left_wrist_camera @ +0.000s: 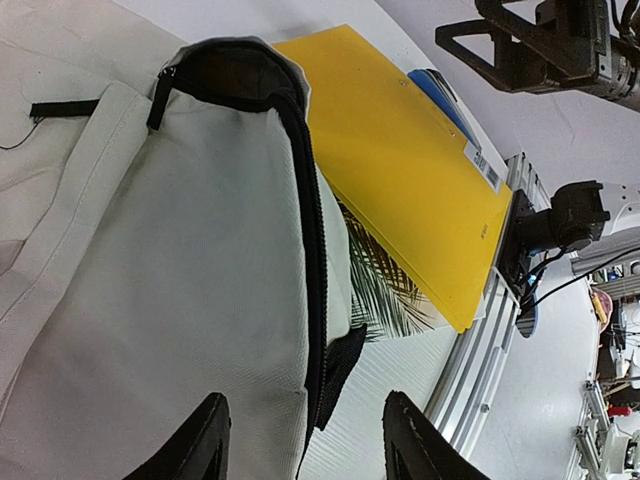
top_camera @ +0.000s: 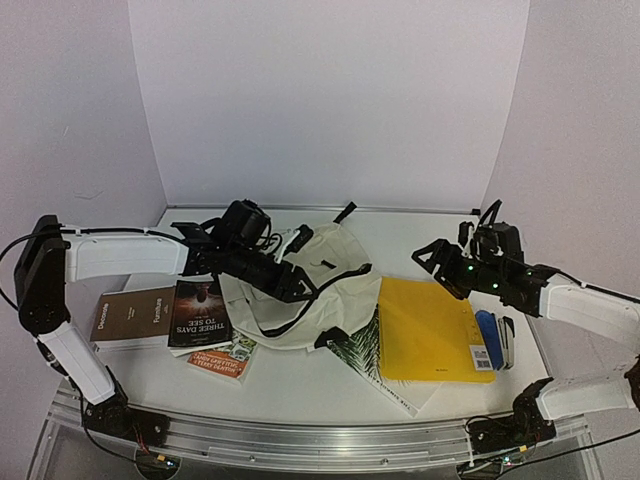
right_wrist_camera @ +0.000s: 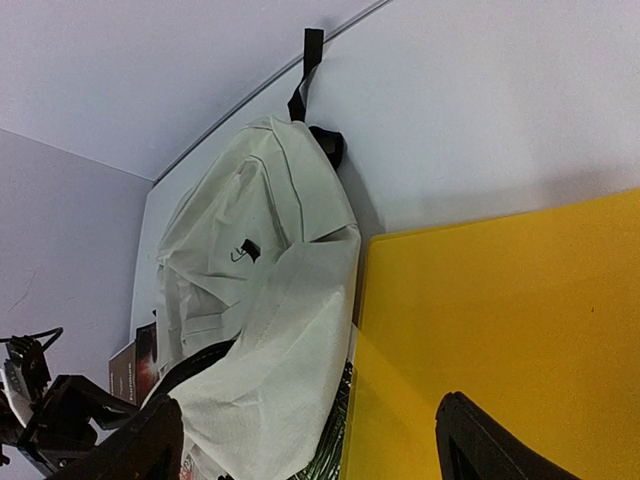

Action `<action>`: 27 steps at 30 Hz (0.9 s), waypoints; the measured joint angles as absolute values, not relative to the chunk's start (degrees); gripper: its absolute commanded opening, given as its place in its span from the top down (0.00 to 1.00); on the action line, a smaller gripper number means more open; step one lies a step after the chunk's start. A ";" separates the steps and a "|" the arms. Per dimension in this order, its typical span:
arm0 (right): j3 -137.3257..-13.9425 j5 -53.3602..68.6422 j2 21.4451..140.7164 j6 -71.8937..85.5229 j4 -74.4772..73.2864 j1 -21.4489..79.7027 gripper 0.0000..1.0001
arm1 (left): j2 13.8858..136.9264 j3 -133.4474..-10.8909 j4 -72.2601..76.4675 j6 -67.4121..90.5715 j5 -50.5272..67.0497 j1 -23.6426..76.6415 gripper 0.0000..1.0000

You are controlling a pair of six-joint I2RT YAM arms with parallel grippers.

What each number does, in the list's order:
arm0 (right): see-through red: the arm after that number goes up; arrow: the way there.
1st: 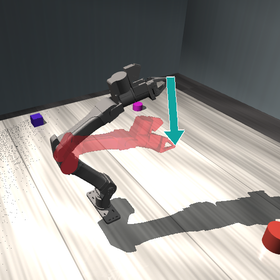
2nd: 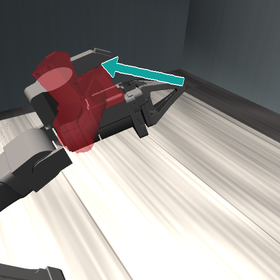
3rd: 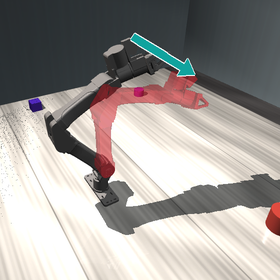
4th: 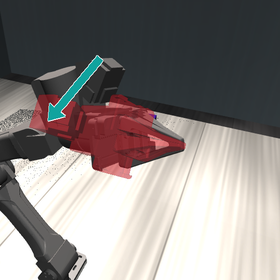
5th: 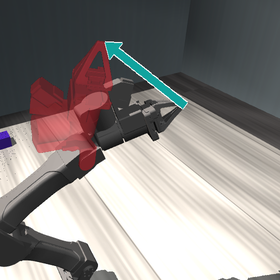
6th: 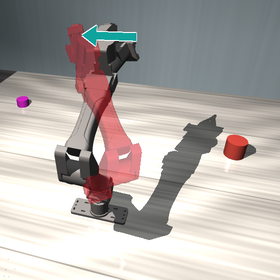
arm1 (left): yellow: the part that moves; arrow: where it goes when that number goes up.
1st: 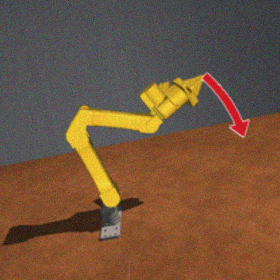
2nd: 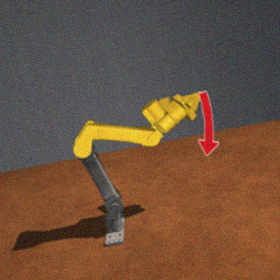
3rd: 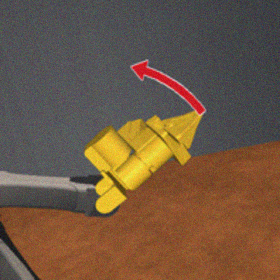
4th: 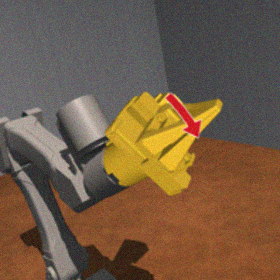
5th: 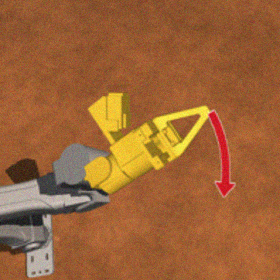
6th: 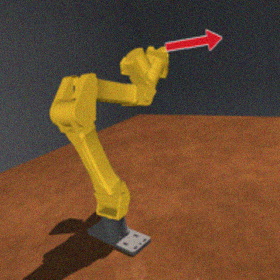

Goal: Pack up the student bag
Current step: Unzip the student bag at the center of the board, then adjust the student bag at the center of the board.

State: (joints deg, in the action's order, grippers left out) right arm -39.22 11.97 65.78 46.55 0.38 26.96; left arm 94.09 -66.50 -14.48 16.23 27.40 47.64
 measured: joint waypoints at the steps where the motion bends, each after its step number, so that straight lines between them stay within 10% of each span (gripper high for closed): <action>1: -39.20 11.97 65.78 46.57 0.38 26.98 0.14 | 94.17 -66.50 -14.55 16.18 27.40 47.64 0.55; 27: -38.55 10.64 66.98 46.59 0.50 30.50 0.17 | 95.96 -66.48 -14.39 16.51 26.81 47.64 0.94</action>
